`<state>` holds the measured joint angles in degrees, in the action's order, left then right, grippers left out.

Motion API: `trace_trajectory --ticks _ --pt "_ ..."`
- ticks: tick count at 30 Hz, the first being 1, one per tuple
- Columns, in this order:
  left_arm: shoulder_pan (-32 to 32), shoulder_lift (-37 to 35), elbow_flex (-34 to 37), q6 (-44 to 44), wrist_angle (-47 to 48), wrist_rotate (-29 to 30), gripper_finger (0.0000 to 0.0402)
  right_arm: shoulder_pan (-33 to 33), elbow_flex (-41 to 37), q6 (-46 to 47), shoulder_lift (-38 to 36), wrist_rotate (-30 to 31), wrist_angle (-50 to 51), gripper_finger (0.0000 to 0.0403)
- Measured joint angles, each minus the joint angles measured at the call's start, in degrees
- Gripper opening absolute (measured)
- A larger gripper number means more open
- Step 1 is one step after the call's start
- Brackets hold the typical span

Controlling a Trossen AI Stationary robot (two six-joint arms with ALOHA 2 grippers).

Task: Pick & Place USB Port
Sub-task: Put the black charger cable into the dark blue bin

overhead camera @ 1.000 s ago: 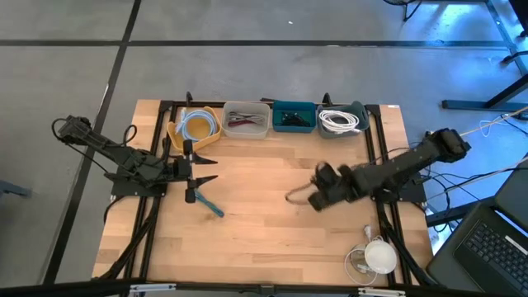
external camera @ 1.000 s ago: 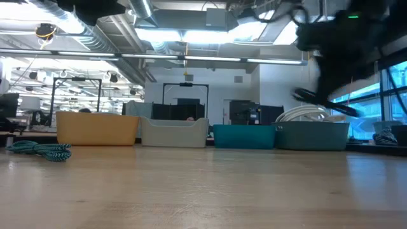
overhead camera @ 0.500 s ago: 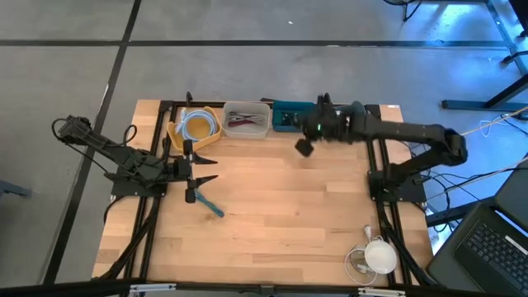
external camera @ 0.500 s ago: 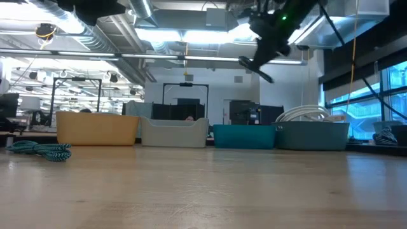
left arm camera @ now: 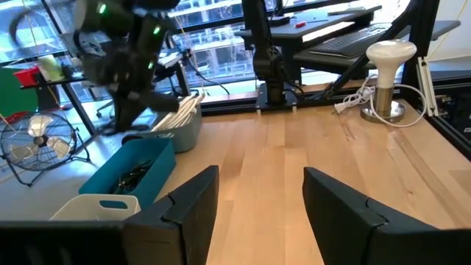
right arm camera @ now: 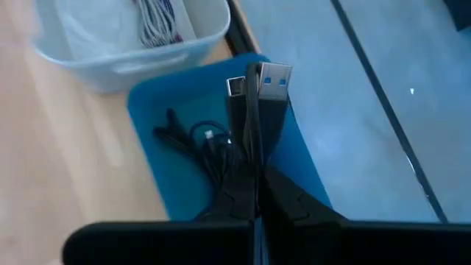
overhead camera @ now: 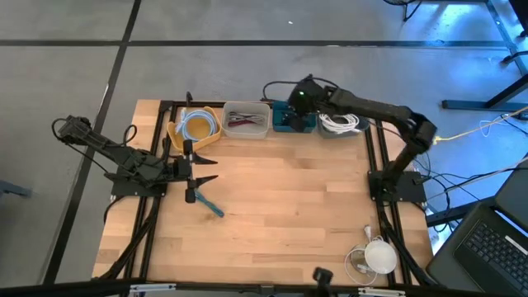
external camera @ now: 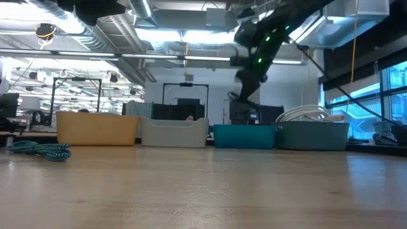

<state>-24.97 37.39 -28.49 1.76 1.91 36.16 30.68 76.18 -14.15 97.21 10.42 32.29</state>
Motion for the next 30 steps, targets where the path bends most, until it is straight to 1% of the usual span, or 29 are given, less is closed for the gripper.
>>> trace_trajectory --ticks 4,10,12,15,19,23,30 --pt "0.0 0.0 0.0 0.0 0.0 0.0 0.0187 1.6 3.5 -3.1 6.1 -0.2 0.8 0.0002" --pt "0.0 0.0 0.0 0.0 0.0 0.0 0.0188 4.2 6.6 -5.8 12.2 -0.1 2.1 0.0002" --pt "0.0 0.0 0.0 0.0 0.0 0.0 0.019 5.1 6.8 -5.8 13.3 -0.4 1.9 0.0002" --pt "0.0 0.0 0.0 0.0 0.0 0.0 0.0191 6.5 6.8 -5.8 14.9 -2.3 2.0 0.0002" --pt "0.0 0.0 0.0 0.0 0.0 0.0 0.0191 7.3 6.8 -5.8 16.2 -2.6 1.6 0.0002" --pt "0.0 0.0 0.0 0.0 0.0 0.0 0.0189 7.5 6.8 -5.7 17.0 -4.5 1.1 0.0002" --pt "0.0 0.0 0.0 0.0 0.0 0.0 0.0187 7.5 6.8 -5.7 18.3 -4.7 0.9 0.0009"
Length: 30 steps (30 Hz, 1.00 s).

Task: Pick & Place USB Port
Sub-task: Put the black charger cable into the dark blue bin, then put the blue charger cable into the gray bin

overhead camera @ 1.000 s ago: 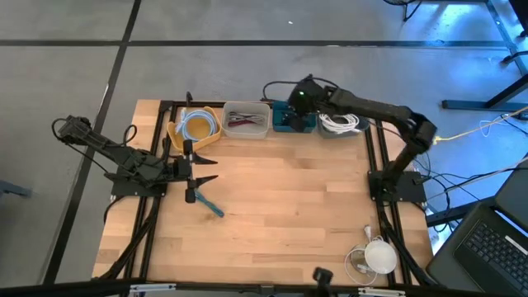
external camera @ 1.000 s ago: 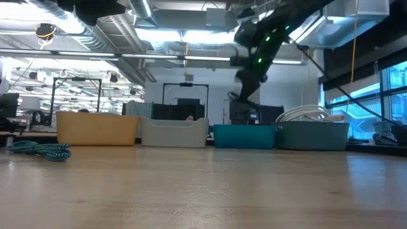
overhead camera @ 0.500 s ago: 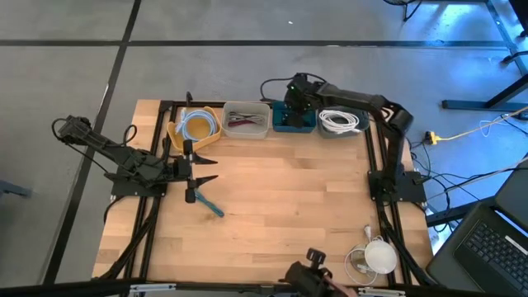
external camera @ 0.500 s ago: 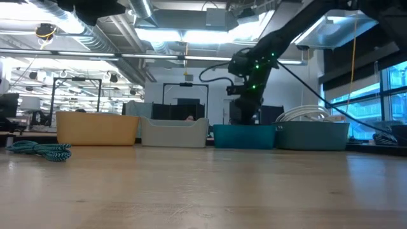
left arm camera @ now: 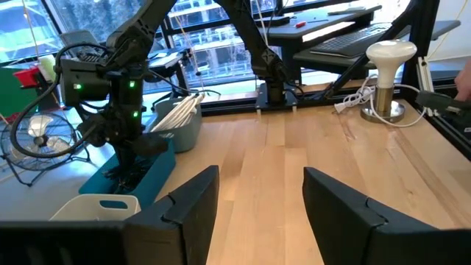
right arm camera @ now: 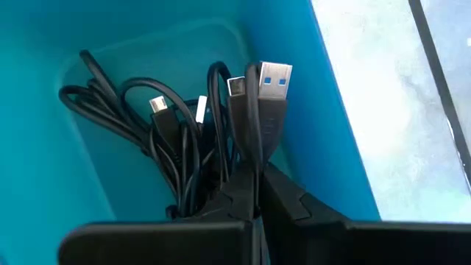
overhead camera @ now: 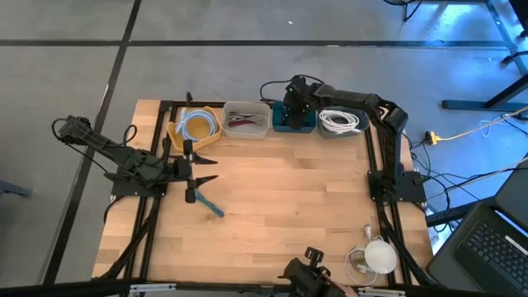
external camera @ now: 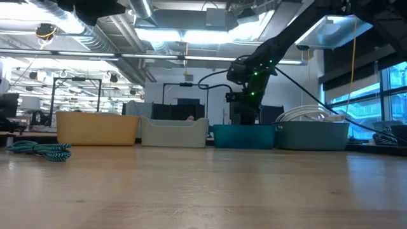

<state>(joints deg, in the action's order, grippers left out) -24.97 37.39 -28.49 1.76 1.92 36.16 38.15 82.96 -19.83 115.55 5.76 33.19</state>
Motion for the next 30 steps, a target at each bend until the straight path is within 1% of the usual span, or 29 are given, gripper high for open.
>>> trace_trajectory --ticks 3,6,16,20,23,26,28,30 --pt "0.0 0.0 0.0 0.0 0.0 0.0 0.0187 0.0 0.0 0.3 0.1 0.0 -0.1 0.0012" --pt "0.0 0.0 0.0 0.0 0.0 0.0 0.019 0.0 0.0 2.1 -0.2 0.1 -0.8 0.0028" --pt "0.0 0.0 0.0 0.0 0.0 0.0 0.0188 0.0 0.4 4.2 -0.3 0.0 -1.6 0.0124" --pt "0.0 0.0 0.0 0.0 -0.2 0.0 0.0187 -0.2 0.4 4.6 -1.4 0.0 -1.3 0.0153" --pt "0.0 0.0 0.0 0.0 -0.2 0.0 0.0187 -1.1 0.4 4.6 -5.2 -0.8 -2.2 0.0162" --pt "0.0 0.0 0.0 0.0 -0.2 0.0 0.0188 -3.1 -0.1 4.9 -10.9 -2.4 -2.0 0.0161" --pt "0.0 0.0 0.0 0.0 -0.2 0.0 0.0189 -4.8 -1.5 7.0 -15.9 -5.2 -1.4 0.0156" --pt "0.0 0.0 0.0 0.0 -0.2 0.0 0.0191 -7.2 -5.2 10.0 -21.8 -9.1 -2.1 0.0152"
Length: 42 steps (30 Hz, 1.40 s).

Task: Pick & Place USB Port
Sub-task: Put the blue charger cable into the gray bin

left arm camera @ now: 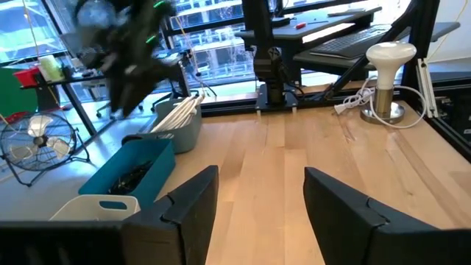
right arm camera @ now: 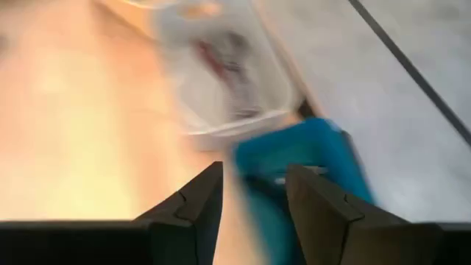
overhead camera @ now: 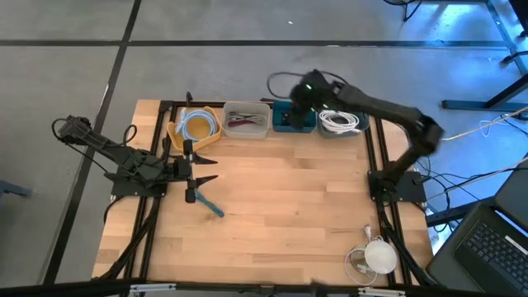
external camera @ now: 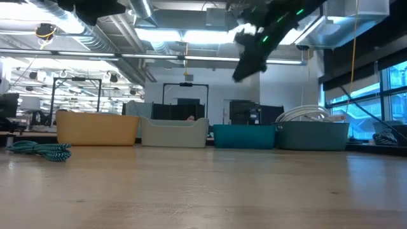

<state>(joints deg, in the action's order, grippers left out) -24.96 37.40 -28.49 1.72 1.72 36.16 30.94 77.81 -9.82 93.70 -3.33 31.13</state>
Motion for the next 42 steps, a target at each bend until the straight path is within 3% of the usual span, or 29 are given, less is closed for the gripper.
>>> trace_trajectory --ticks 4,8,12,15,19,26,30,42 --pt "0.0 0.0 0.0 0.0 0.0 0.0 0.0191 -9.6 -13.3 6.9 -13.9 1.0 -5.0 0.0145" --pt "0.0 0.0 0.0 0.0 0.0 0.0 0.0188 -21.6 -25.9 14.8 -26.3 11.8 -8.2 0.0143" --pt "0.0 0.0 0.0 0.8 -0.2 0.0 0.0187 -31.2 -32.4 22.5 -37.4 22.3 -7.7 0.0142" --pt "0.0 0.0 0.0 1.0 -0.9 0.6 0.0189 -36.7 -36.5 25.9 -44.1 23.5 -8.9 0.0142" --pt "0.0 0.0 0.0 1.0 -1.6 2.3 0.0191 -42.1 -42.6 23.7 -50.3 23.5 -14.1 0.0142" --pt "0.1 1.3 0.0 1.2 -1.0 2.3 0.0188 -42.8 -54.3 18.4 -56.1 25.3 -30.0 0.0142" --pt "0.9 4.7 -0.1 -2.2 5.6 0.6 0.0182 -41.8 -59.0 17.9 -58.9 25.4 -35.8 0.0142" --pt "2.4 19.3 0.0 -12.3 14.3 -15.4 0.0173 -41.6 -61.4 15.3 -61.6 25.3 -35.6 0.0142"
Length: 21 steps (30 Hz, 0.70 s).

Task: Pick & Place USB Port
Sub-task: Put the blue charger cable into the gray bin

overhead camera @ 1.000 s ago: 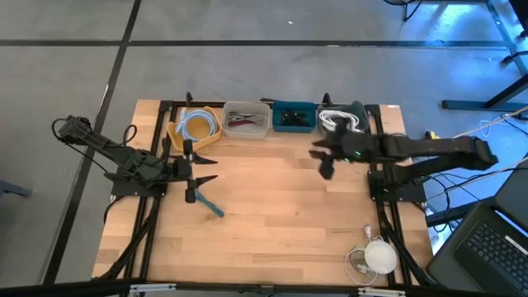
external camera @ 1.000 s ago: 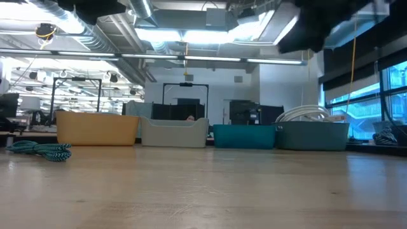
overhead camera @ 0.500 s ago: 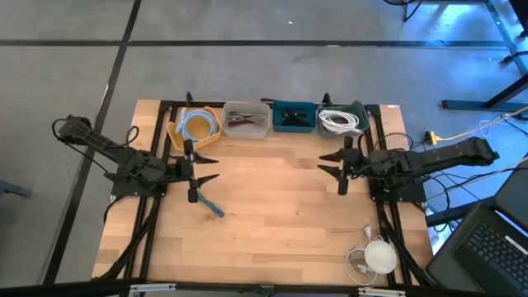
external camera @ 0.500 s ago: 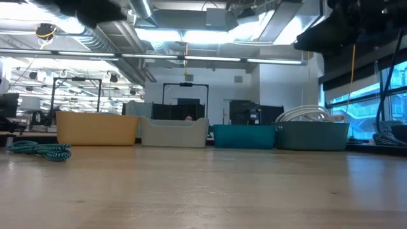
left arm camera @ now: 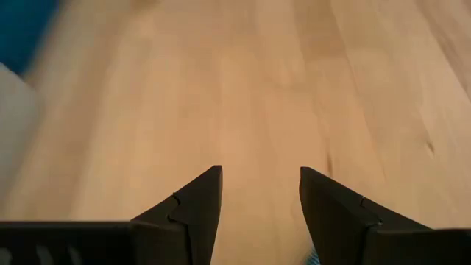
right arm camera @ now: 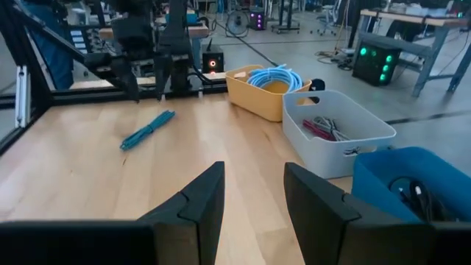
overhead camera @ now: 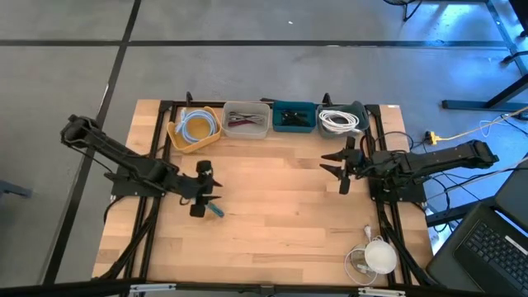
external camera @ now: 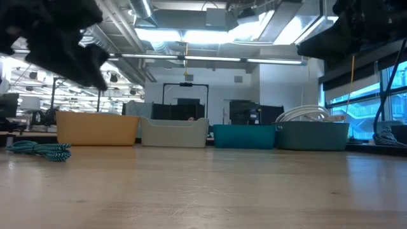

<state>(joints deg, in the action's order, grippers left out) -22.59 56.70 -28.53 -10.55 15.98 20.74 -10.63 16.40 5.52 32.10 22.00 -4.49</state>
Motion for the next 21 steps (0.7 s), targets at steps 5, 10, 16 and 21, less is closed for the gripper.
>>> trace_trajectory --ticks 5,10,16,21 --pt "0.0 5.2 0.0 -0.9 0.7 -7.1 0.0173 0.0 0.0 -2.1 0.0 -0.2 0.0 0.0142" --pt "0.0 9.5 0.0 -0.9 2.8 -13.4 0.0173 0.0 0.0 -1.7 0.0 -0.2 0.0 0.0142" --pt "0.0 13.7 0.0 -1.3 7.1 -15.9 0.0173 0.0 0.0 -1.8 0.5 4.4 0.2 0.0142" --pt "0.0 16.5 0.0 -0.9 7.6 -15.5 0.0168 0.0 0.0 -1.7 0.5 5.4 0.1 0.0142"
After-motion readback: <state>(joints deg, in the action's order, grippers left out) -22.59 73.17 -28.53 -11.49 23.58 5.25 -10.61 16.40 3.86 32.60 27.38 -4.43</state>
